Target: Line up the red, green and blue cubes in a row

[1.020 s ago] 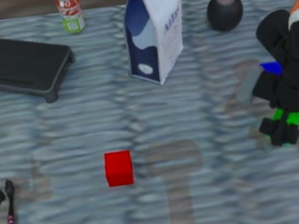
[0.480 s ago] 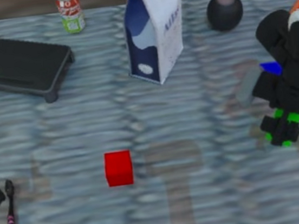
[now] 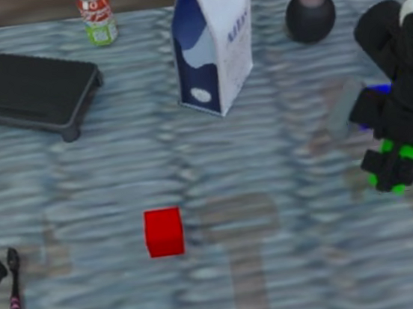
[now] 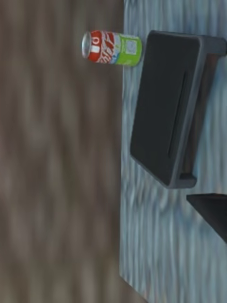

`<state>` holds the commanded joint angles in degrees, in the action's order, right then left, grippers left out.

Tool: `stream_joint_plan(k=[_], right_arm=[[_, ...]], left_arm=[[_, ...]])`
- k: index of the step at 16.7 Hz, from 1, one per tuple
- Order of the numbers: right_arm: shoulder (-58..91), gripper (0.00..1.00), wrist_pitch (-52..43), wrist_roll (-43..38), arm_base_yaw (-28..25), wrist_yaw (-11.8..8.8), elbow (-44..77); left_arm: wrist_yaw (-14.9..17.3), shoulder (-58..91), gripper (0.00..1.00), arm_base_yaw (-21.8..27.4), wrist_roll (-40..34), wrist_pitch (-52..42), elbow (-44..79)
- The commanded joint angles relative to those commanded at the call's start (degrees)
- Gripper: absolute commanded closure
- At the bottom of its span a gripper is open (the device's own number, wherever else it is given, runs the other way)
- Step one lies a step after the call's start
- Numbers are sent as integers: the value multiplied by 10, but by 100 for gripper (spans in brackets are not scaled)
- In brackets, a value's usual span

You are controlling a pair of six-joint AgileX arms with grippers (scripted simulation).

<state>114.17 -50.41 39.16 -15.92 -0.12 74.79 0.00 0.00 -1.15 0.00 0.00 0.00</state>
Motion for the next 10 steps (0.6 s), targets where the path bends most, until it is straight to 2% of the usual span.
stream_joint_plan(k=[5, 10], right_arm=[[-40, 100, -98, 1, -4, 0, 57], [-40, 100, -103, 1, -3, 0, 60]], left_arm=[[0, 0, 0, 0, 0, 0, 0], [0, 0, 0, 0, 0, 0, 0]])
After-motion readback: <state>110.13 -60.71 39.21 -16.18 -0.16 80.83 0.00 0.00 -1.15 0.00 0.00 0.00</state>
